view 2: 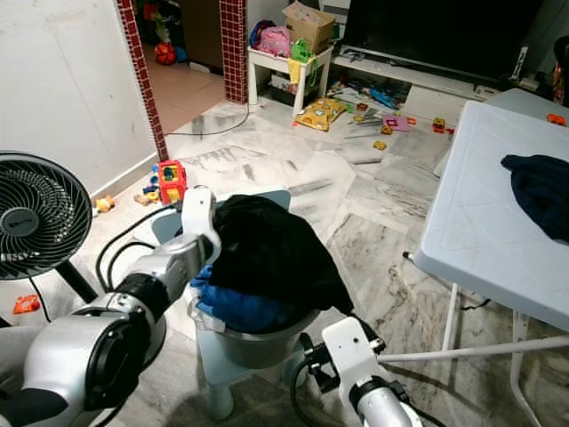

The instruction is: Hang hanger

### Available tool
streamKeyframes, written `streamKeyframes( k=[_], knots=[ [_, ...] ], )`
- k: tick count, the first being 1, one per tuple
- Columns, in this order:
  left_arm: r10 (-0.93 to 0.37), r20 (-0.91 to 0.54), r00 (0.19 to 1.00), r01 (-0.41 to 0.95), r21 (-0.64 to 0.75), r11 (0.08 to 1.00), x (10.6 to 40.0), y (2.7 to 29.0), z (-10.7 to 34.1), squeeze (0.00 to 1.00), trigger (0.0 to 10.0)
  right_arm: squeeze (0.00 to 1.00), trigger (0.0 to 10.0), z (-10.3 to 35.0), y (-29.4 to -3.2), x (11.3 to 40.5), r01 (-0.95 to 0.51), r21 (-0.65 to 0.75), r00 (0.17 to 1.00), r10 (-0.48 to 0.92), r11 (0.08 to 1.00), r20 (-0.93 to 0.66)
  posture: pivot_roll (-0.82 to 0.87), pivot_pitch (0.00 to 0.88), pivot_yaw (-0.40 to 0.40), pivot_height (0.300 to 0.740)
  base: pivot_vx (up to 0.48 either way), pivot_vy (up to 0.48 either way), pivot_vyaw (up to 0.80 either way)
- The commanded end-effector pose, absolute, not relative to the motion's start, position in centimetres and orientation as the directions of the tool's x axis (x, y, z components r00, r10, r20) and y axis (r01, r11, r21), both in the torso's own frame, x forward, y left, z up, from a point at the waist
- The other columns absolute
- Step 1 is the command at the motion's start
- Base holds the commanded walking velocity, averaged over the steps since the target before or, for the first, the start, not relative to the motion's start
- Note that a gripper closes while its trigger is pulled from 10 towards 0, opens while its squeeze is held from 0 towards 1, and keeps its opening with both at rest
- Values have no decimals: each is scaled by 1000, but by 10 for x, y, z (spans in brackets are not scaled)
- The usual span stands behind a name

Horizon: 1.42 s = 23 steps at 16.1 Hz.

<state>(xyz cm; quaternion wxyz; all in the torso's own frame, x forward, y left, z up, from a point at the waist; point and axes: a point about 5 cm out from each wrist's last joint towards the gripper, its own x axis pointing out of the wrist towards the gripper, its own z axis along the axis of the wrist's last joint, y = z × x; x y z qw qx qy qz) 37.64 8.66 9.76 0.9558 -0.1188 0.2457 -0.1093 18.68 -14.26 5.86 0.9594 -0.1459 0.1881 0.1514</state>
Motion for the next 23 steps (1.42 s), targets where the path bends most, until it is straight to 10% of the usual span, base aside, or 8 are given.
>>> streamKeyframes(
  k=[1,9,19,23],
  knots=[
    [-292,-446,846,124,-368,921,379,80,105,1000,10000,0,10000,61,-148,191,-331,-238,892,220,913,-394,-4,0,-56,740,0,0,0],
    [-257,-538,803,-41,-479,877,377,84,102,1000,10000,0,10000,58,-144,187,-341,-228,885,231,912,-404,-2,0,-43,740,0,0,0],
    [-245,-472,847,113,-290,950,362,108,85,1000,10000,0,10000,58,-145,192,-348,-235,886,237,908,-399,28,0,-58,740,0,0,0],
    [-340,-514,788,112,-423,899,342,95,80,1000,10000,0,10000,59,-146,193,-351,-238,887,239,906,-396,32,0,-63,740,0,0,0]
  ],
)
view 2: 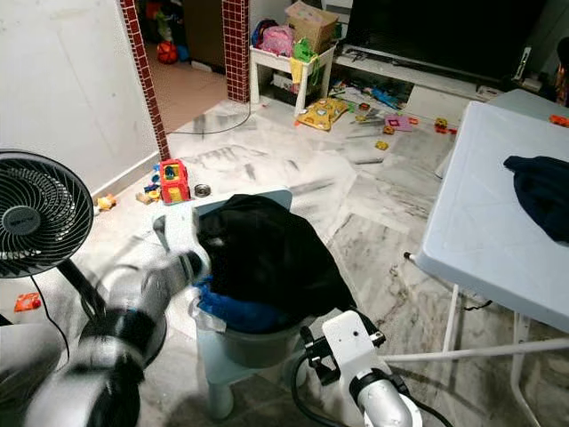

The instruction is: Hang hanger

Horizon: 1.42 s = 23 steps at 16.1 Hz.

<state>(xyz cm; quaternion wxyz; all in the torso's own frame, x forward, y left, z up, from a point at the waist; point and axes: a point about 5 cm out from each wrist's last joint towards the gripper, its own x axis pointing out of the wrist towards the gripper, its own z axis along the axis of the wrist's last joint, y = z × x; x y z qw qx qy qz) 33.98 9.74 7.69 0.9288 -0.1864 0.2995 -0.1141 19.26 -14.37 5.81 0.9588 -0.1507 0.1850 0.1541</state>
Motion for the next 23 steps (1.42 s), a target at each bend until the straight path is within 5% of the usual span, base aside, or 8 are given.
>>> streamKeyframes(
  k=[1,8,10,19,20,21,23],
  knots=[
    [-374,-512,774,153,-422,894,332,91,79,1000,10000,0,10000,59,-146,193,-353,-239,886,241,904,-396,33,0,-65,740,0,0,0],
    [-465,-461,756,203,-510,836,305,91,89,1000,10000,0,10000,58,-146,195,-372,-241,879,257,897,-401,49,0,-84,740,0,0,0],
    [-574,-458,679,333,-505,796,290,85,92,1000,10000,0,10000,58,-146,195,-377,-242,877,261,894,-403,56,0,-86,740,0,0,0],
    [-640,-515,570,156,-697,700,275,78,90,973,10000,0,10000,57,-144,196,-388,-237,873,273,890,-405,58,0,-86,740,0,0,0],
    [-647,-520,557,141,-709,691,274,76,91,318,10000,0,10000,57,-144,197,-392,-238,872,276,889,-405,60,0,-86,740,0,0,0],
    [-651,-519,554,131,-718,683,273,75,92,63,10000,0,10000,57,-144,197,-393,-238,871,277,888,-405,60,0,-85,740,0,0,0],
    [-626,-536,567,115,-701,704,275,78,92,0,10000,0,10000,56,-144,199,-394,-238,872,278,888,-404,65,0,-83,740,0,0,0]
  ],
)
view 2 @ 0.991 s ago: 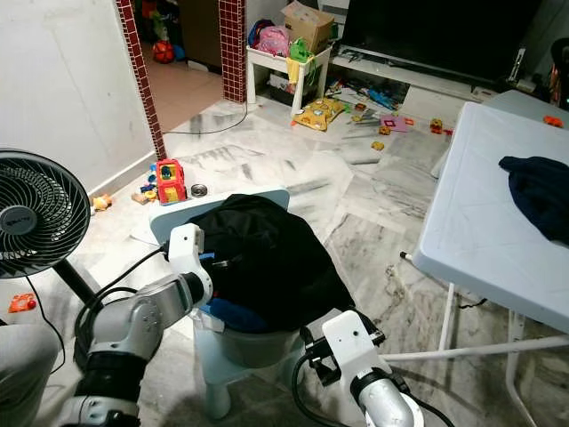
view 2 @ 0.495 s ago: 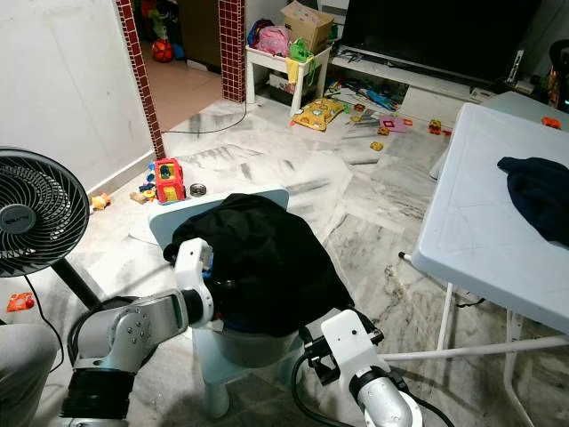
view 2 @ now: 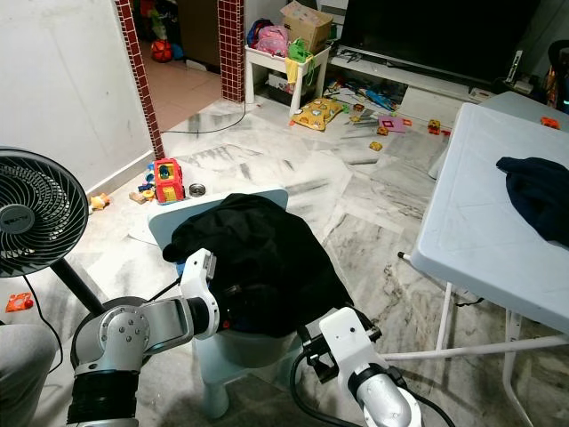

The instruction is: Hang hanger

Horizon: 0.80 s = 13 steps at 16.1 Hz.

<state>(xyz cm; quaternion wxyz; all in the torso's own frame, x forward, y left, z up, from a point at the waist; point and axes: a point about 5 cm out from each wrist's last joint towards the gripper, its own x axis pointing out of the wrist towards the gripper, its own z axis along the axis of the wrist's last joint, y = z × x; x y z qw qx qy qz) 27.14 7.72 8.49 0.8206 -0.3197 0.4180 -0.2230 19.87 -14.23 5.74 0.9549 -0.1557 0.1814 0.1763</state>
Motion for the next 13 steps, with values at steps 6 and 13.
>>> streamKeyframes(
  k=[6,13],
  knots=[
    [-492,-549,676,72,-615,785,295,76,78,0,10000,0,10000,56,-143,197,-392,-234,871,278,890,-405,43,0,-84,740,0,0,0],
    [-506,-560,656,135,-573,809,302,57,60,0,10000,0,10000,56,-142,194,-401,-236,867,284,885,-409,31,0,-88,740,0,0,0]
  ],
)
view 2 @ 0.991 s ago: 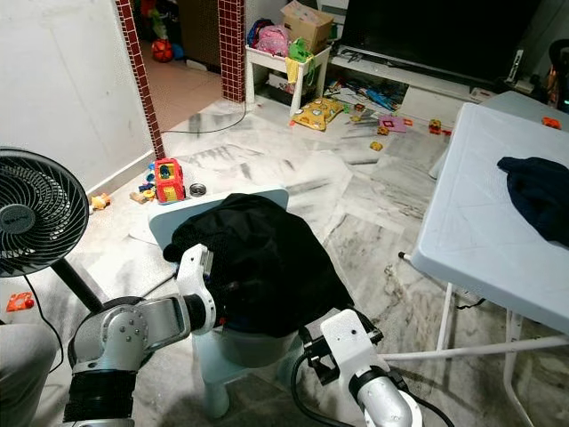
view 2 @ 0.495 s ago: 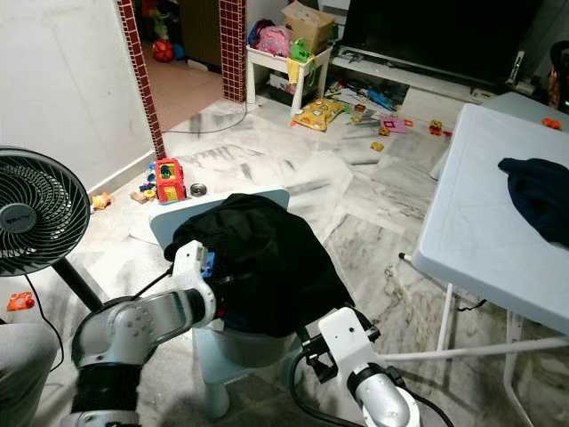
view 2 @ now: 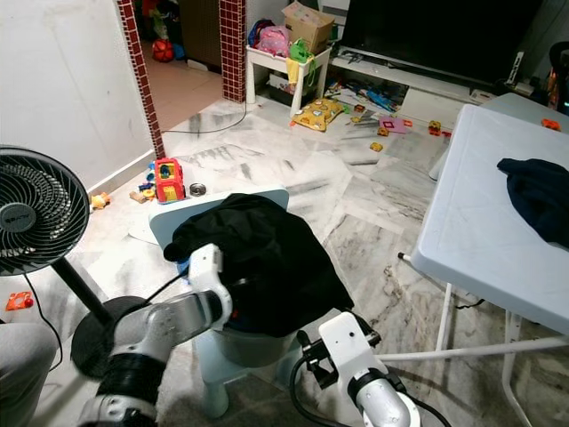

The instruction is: Hang hanger

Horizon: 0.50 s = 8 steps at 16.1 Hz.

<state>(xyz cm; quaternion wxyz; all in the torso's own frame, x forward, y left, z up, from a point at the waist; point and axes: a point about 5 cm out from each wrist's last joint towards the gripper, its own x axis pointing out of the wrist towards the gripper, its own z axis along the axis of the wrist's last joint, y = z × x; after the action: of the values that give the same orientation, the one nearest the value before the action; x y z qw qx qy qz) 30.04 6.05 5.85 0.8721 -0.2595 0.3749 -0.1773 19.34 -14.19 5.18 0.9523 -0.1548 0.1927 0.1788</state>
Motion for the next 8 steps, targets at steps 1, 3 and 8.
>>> streamKeyframes(
  k=[1,3,8],
  knots=[
    [-505,-553,662,160,-554,817,303,56,60,0,10000,0,10000,56,-142,194,-401,-236,867,284,885,-409,26,0,-87,740,0,0,0],
    [-520,-536,665,223,-522,823,306,51,65,0,10000,0,10000,56,-143,194,-399,-237,868,281,886,-409,24,0,-84,740,0,0,0],
    [-538,-523,661,263,-510,819,311,40,63,0,10000,0,10000,55,-140,191,-402,-231,865,284,886,-413,17,0,-85,740,0,0,0]
  ],
)
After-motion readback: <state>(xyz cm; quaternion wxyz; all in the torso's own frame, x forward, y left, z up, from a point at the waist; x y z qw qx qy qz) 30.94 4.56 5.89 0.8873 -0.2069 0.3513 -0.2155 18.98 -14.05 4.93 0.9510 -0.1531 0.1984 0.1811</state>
